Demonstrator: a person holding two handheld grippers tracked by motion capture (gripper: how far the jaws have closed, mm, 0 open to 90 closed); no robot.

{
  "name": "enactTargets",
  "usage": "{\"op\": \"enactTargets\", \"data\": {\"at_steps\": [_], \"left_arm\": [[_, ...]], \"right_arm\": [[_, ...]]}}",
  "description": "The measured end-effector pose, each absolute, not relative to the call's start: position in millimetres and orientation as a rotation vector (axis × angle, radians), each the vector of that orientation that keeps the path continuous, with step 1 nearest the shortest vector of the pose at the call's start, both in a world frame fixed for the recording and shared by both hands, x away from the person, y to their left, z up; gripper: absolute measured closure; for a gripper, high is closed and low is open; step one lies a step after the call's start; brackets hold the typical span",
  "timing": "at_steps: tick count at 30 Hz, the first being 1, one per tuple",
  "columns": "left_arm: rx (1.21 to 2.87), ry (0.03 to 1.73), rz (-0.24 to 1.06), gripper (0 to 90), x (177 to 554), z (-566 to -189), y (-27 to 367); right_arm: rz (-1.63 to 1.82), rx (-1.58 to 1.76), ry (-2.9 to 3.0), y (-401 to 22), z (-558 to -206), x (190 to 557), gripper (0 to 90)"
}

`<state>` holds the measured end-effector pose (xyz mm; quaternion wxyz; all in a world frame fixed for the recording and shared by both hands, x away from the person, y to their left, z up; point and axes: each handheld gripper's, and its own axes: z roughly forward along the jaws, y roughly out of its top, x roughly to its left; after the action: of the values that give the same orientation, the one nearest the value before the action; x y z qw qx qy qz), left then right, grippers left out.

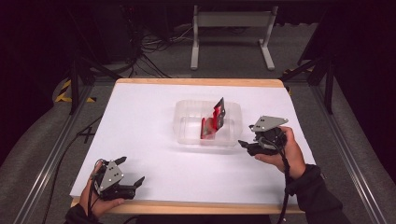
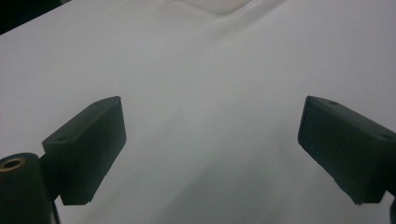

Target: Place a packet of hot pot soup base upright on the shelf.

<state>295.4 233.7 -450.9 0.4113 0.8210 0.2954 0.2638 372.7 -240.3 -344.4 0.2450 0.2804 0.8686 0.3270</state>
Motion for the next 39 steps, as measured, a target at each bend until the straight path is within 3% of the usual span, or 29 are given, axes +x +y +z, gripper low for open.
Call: {"op": "enactTargets", "data": {"at_steps": [39], "left_arm": [[2.058, 0.746, 0.661, 8.1, 294.6, -450.6, 235.6]], "right_arm": [[0.859, 0.841, 2.329, -296.5, -389.5, 345.9, 27.6]]}}
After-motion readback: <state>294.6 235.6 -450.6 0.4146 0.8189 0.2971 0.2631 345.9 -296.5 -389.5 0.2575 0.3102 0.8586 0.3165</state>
